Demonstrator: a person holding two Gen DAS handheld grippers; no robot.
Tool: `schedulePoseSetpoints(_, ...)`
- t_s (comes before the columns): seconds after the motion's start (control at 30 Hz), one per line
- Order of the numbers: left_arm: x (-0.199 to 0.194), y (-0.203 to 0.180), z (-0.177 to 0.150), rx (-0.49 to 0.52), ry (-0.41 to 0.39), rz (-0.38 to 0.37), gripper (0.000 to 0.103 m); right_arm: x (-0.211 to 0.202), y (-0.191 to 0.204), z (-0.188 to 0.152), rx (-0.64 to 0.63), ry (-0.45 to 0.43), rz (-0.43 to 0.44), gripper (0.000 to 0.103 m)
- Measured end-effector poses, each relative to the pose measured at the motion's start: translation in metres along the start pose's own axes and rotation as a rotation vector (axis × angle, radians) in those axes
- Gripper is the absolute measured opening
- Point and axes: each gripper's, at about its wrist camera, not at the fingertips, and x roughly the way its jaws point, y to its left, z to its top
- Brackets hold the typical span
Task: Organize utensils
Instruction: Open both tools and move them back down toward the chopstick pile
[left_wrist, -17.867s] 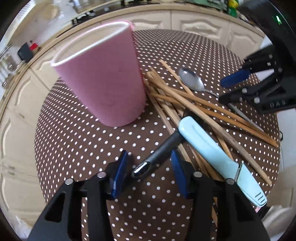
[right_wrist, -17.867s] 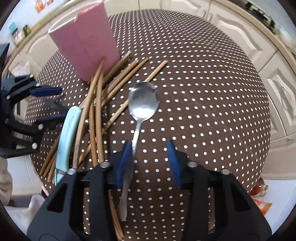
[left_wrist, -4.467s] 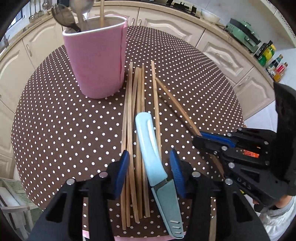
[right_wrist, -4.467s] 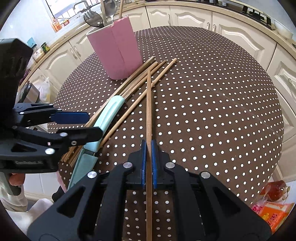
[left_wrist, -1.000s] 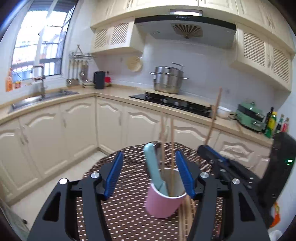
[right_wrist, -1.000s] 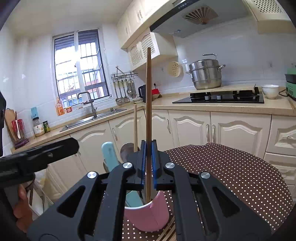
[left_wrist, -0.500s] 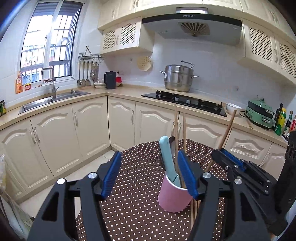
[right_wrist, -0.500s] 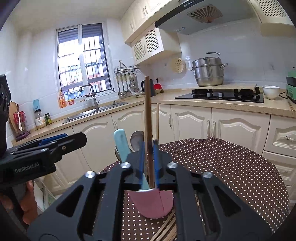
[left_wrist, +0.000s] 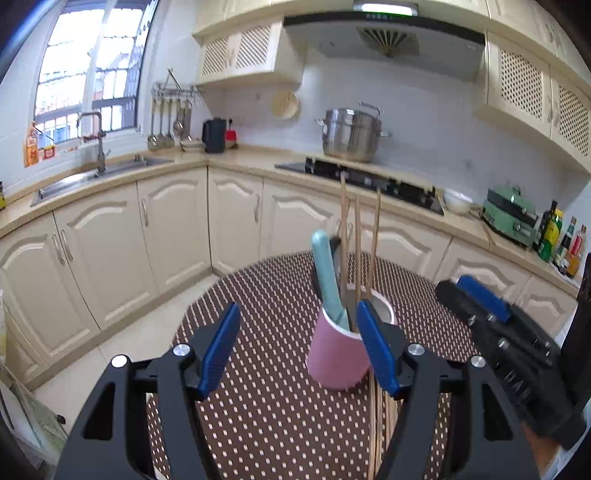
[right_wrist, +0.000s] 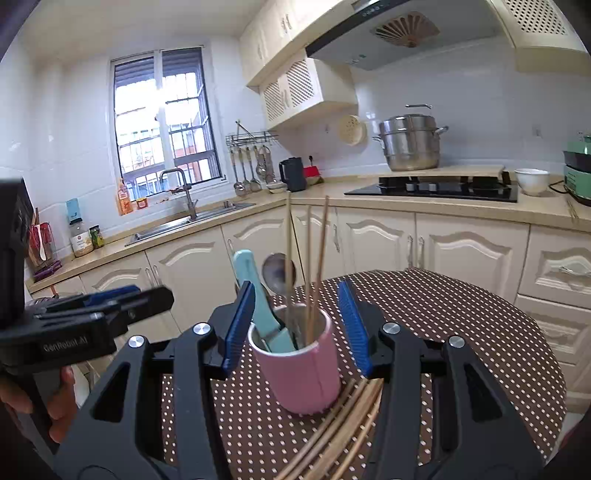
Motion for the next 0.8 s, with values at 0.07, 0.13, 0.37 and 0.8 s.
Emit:
schedulePoseSetpoints(0.07,0.007,-0.001,-0.007,0.002,0.063,-0.032,0.065,-0.005,-0.007,-0.002,0.008,0.021,-0.018,0.048)
schedulePoseSetpoints(0.13,0.018,-0.003,-0.015,0.004,0.141,-0.058,0.067,-0.008,-0.014,-0.005,0.013,0.052,-0.036,0.052)
schedulePoseSetpoints(0.37,0.061,-0.025,-0.054,0.085,0.392,-0.134,0.067,-0.013,-0.041,-0.030,0.058,0.197,-0.091,0.058)
schedulePoseSetpoints(0.8,0.111,-0.049,-0.090,0.075,0.604,-0.220,0.047,-0.014,-0.080,-0.078,0.185,0.330,-0.087,0.063)
